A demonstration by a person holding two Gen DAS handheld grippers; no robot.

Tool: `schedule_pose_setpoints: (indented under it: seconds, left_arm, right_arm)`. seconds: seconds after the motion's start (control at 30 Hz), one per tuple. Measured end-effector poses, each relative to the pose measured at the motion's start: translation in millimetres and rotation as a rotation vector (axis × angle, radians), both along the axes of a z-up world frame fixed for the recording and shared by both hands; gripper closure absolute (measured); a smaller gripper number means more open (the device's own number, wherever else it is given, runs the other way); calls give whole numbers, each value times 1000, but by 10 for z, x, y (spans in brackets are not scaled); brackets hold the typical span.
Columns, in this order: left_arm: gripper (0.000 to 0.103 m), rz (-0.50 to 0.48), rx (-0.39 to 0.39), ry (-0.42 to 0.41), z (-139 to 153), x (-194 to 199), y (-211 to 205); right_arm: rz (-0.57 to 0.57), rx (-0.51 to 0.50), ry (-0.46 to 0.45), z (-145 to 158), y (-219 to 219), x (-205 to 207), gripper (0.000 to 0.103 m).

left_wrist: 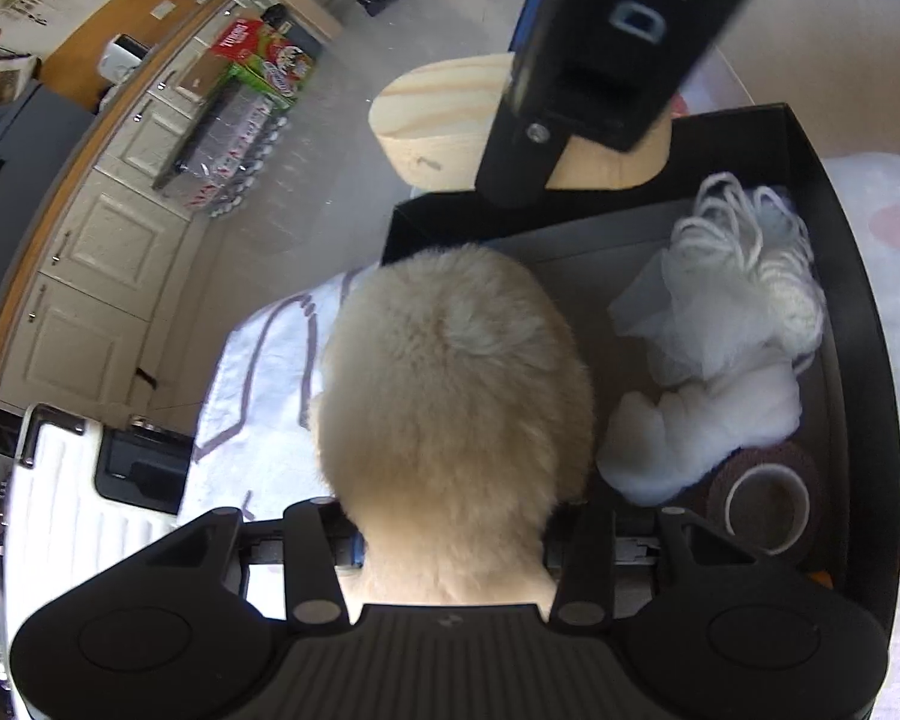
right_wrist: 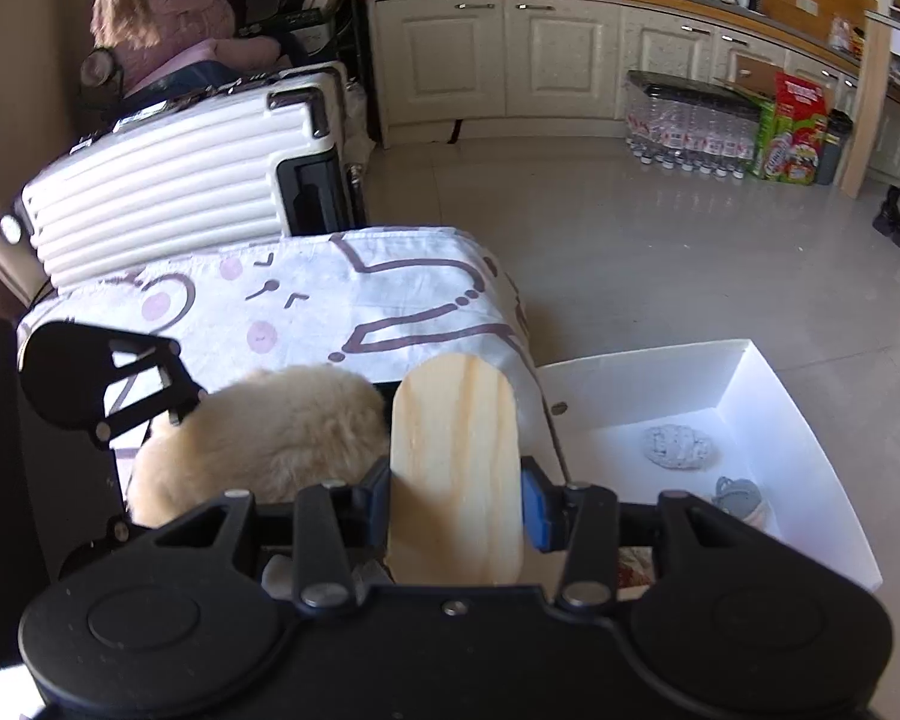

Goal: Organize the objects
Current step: 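Lower the wooden block into the black box and open the right tool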

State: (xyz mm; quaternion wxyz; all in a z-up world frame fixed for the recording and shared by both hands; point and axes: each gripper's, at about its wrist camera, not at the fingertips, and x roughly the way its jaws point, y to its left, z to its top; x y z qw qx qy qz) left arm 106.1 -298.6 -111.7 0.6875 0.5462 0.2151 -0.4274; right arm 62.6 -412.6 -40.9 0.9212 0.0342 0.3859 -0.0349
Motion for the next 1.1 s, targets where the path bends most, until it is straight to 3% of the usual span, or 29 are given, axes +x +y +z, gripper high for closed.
schedule_pose_setpoints:
  seconds: [0.3,0.57,0.77,0.87,0.93,1.1]
  left_arm:
    - [57,5,-13,44,-150,75,71]
    - [56,28,-49,73,-144,112,93]
    - [45,33,-43,71,-127,92,103]
    - [39,39,-35,75,-106,77,130]
    - [38,52,-38,83,-83,73,151]
    - [33,90,-54,111,-1,94,200]
  right_arm:
    - [82,-83,41,-176,141,108,59]
    - [109,-74,40,-145,215,123,59]
    - [78,-95,79,-196,243,163,57]
    - [67,-64,67,-158,226,157,45]
    - [60,-116,57,-137,262,145,41]
    - [37,-48,57,-100,172,118,50]
